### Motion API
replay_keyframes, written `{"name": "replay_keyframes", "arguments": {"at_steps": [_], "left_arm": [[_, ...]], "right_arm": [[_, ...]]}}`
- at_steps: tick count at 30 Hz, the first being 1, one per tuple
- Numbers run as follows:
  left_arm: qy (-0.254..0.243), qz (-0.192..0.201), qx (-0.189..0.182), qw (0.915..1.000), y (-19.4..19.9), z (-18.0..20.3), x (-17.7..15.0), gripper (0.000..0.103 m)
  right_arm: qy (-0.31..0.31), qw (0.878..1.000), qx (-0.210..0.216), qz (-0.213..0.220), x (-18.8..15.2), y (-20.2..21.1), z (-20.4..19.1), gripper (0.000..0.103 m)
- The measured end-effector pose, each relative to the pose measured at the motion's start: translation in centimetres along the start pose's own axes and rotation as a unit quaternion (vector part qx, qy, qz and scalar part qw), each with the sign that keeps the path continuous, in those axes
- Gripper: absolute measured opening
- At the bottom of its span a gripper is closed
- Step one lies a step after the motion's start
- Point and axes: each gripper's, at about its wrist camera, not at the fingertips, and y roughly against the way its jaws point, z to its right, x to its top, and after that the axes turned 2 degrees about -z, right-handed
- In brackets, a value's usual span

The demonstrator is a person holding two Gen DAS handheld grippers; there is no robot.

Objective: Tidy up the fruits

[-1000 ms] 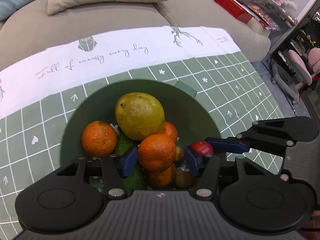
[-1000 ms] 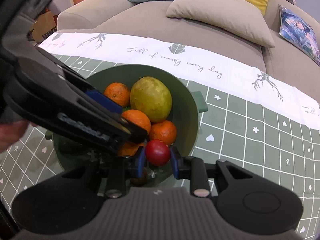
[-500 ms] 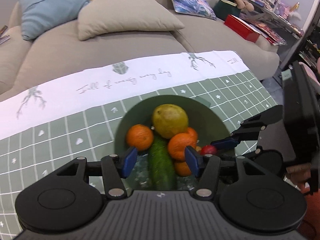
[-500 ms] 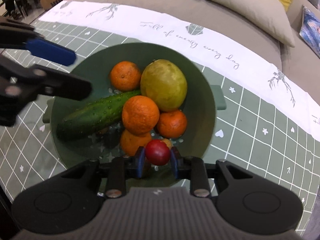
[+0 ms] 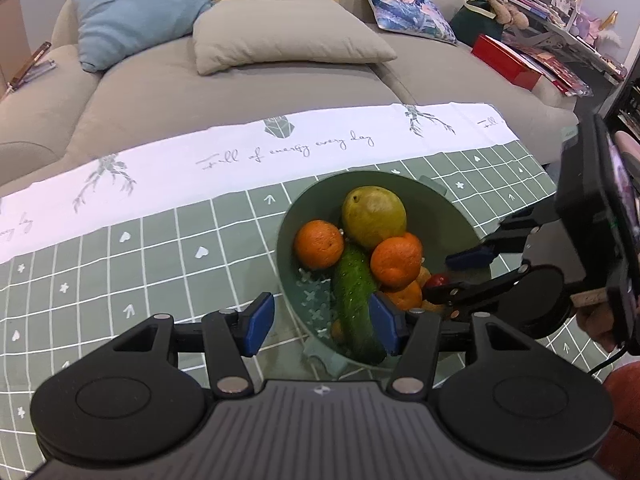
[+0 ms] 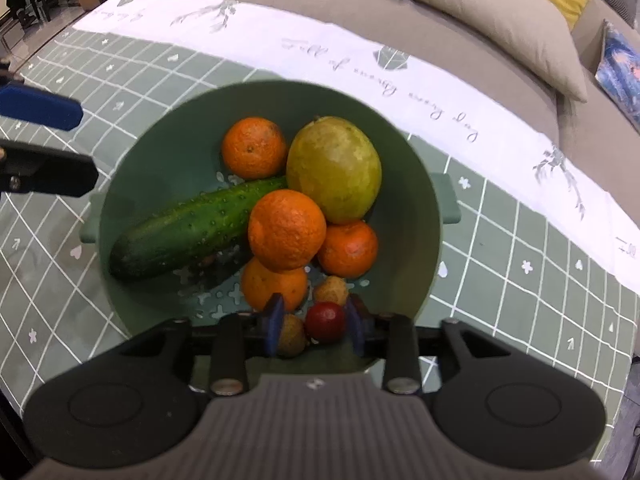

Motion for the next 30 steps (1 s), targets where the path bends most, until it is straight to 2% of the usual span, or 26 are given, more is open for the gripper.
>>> {"name": "replay_keyframes", "arguments": {"at_steps": [4, 5, 6, 8, 9, 11, 14, 16, 19, 23, 26, 30], "left_arm": [[-0.006, 0.023, 0.011, 0.9997, 1.8, 0.2, -0.6, 0.064], [-0.006, 0.029, 0.013, 0.9995, 2.3, 0.3, -0.7, 0.064], [-0.005, 0.039, 0.015, 0.9991, 3.0, 0.4, -0.8, 0.064], [-0.004, 0.06, 0.022, 0.9979, 4.3, 0.4, -1.1, 0.065], [-0.002, 0.071, 0.027, 0.9971, 4.9, 0.5, -1.2, 0.065], [0.002, 0.097, 0.041, 0.9944, 6.4, 0.5, -1.5, 0.068], [0.005, 0.133, 0.059, 0.9893, 8.5, 0.6, -2.1, 0.074], [0.009, 0.15, 0.069, 0.9863, 9.8, 0.6, -2.5, 0.08], [0.022, 0.165, 0.092, 0.9817, 11.4, 0.6, -3.0, 0.083], [0.038, 0.183, 0.126, 0.9742, 13.2, 1.1, -4.1, 0.087], [0.039, 0.187, 0.146, 0.9708, 14.2, 1.6, -5.3, 0.088], [0.037, 0.189, 0.147, 0.9701, 15.0, 1.9, -6.7, 0.089]], "right_arm": [[-0.009, 0.999, 0.002, 0.031, -0.3, 2.8, -0.7, 0.035], [-0.014, 0.999, 0.003, 0.042, -0.3, 3.6, -0.7, 0.037], [-0.021, 0.998, 0.004, 0.054, -0.4, 4.5, -0.8, 0.044], [-0.039, 0.995, 0.002, 0.088, -0.8, 6.9, -1.3, 0.052], [-0.046, 0.994, 0.002, 0.102, -1.1, 8.0, -1.4, 0.052], [-0.062, 0.989, 0.003, 0.133, -1.7, 10.4, -1.9, 0.053], [-0.087, 0.981, -0.003, 0.175, -2.9, 13.4, -2.7, 0.063], [-0.103, 0.975, -0.006, 0.199, -3.9, 15.2, -3.1, 0.063], [-0.132, 0.965, -0.01, 0.228, -5.6, 17.5, -3.9, 0.064], [-0.168, 0.951, -0.013, 0.26, -7.7, 19.5, -5.3, 0.071], [-0.186, 0.942, -0.017, 0.28, -9.0, 20.9, -6.8, 0.072], [-0.199, 0.932, -0.03, 0.303, -10.4, 21.6, -8.6, 0.075]]}}
